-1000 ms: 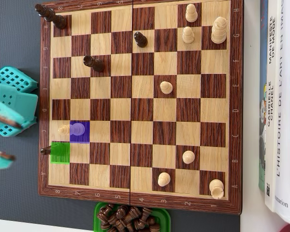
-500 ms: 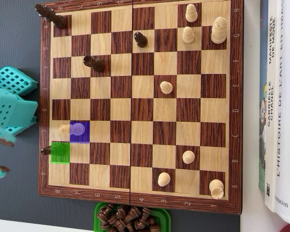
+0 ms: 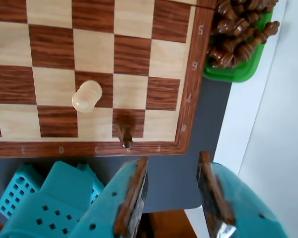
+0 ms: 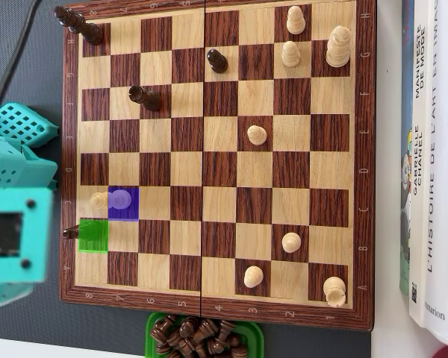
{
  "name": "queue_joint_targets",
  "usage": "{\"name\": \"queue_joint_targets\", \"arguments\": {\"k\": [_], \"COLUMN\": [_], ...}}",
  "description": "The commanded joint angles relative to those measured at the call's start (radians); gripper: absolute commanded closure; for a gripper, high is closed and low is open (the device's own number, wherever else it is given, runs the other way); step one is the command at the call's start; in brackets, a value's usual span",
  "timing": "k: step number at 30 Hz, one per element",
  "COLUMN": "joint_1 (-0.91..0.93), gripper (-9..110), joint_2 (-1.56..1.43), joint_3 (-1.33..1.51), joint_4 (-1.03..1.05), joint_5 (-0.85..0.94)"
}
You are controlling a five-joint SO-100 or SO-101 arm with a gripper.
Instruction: Play chess
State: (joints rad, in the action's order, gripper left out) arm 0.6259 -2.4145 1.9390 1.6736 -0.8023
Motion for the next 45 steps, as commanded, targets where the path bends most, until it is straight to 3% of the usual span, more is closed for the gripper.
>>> {"name": "queue_joint_targets", "arguments": {"k": [1,23,45], "joint_1": [0.052,0.051,0.008], "gripper": [86,86,86], "joint_2": [0.040,0.158,0.161], "joint_3": [-0.032,0.219,0.293], "joint_4": [0.029,0.026,-0.067], "joint_5": [0.071,0.071,-0.049]}}
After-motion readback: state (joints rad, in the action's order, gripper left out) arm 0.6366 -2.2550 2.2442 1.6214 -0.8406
